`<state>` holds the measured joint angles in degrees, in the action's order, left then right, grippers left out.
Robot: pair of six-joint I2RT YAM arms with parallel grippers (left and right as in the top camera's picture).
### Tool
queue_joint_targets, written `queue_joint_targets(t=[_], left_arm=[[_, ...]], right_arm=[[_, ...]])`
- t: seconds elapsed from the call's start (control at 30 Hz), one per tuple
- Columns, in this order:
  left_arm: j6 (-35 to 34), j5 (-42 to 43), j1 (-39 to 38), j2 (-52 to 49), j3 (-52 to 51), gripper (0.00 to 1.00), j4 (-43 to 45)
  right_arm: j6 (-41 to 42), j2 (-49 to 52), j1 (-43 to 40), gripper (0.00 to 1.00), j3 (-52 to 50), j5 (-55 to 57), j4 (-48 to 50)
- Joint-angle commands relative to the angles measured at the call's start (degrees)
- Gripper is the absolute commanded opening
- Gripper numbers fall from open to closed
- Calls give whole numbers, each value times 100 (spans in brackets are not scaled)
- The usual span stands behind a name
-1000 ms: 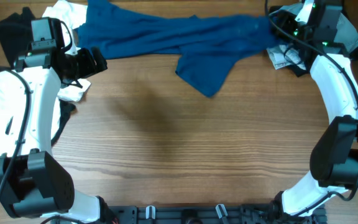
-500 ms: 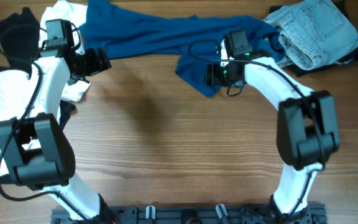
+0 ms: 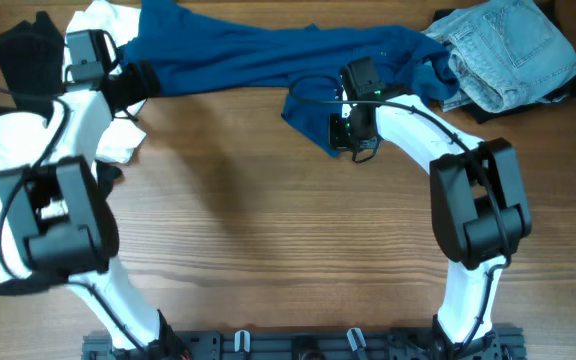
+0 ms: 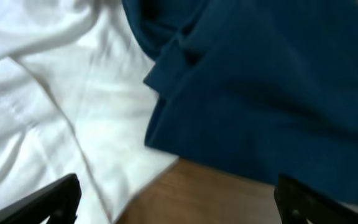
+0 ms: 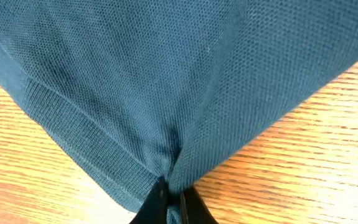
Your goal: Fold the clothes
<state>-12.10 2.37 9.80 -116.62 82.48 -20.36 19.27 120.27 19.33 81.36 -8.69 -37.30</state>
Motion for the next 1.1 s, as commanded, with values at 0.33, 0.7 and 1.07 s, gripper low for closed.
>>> queue_joint_targets(t=[0.33, 0.7, 1.07], left_arm=[[138, 273, -59, -1067, -7, 33, 1847], [138, 269, -166, 1722, -7, 4, -748], [140, -527, -164, 3897, -7, 4, -1875]], right_arm=[[-129, 376, 22, 4, -125, 170, 197], [-330, -1185, -354, 4, -57, 114, 17], [-588, -3281, -1438, 4, -57, -173, -437]])
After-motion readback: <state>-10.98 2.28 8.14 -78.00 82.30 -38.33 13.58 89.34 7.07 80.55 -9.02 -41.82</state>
